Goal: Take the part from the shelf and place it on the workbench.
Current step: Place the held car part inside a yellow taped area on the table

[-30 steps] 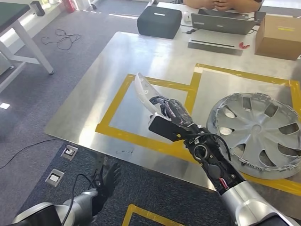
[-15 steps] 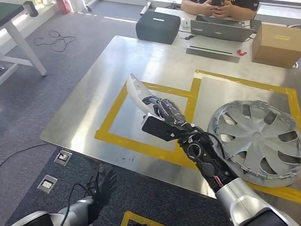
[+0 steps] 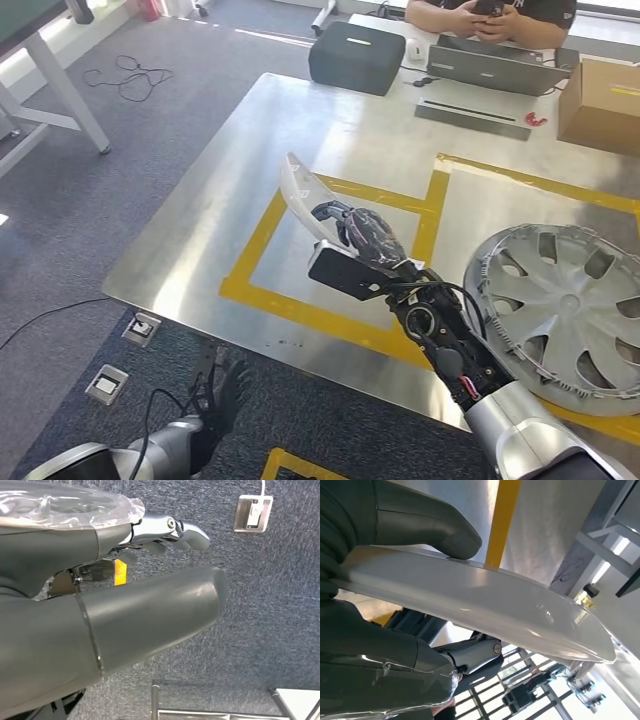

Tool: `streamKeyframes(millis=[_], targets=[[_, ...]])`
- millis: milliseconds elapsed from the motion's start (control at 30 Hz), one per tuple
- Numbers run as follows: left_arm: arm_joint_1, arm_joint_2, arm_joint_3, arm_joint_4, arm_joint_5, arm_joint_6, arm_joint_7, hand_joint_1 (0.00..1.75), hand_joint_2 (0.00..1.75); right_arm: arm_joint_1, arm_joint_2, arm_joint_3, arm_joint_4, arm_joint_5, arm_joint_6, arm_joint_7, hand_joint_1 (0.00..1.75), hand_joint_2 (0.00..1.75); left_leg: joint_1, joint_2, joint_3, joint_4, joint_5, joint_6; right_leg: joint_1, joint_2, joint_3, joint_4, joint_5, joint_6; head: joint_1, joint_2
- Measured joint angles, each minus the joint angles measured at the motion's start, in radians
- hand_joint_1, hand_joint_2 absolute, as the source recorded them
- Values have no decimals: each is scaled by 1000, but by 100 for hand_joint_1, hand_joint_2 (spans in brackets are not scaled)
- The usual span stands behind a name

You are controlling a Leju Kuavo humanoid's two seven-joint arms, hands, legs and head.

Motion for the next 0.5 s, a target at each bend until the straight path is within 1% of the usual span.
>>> streamKeyframes(millis=[33, 67, 233, 500], targets=[[-1, 0, 0, 0, 0, 0, 0, 0, 0, 0, 0, 0, 0, 1, -1, 0, 175, 175, 0, 0, 0, 0, 0, 0, 0, 0, 0, -1, 0, 6, 0, 0], [-1, 1, 0, 0, 0, 1, 0, 0, 0, 0, 0, 0, 0, 3, -2, 0, 175, 175, 1, 0, 0, 0, 1, 1, 0, 0, 0, -1, 0, 7, 0, 0], [-2, 1, 0, 0, 1, 1, 0, 0, 0, 0, 0, 2, 1, 35, -10, 7, 175, 175, 4, 0, 1, -1, 2, 0, 3, 0, 1, -1, 0, 7, 0, 0], [-2, 1, -1, 0, 1, 2, -1, 0, 0, -3, 7, 11, 10, 67, -10, 11, 175, 175, 5, 0, 2, -2, 3, -1, 5, 0, 1, 0, 0, 6, 0, 0]])
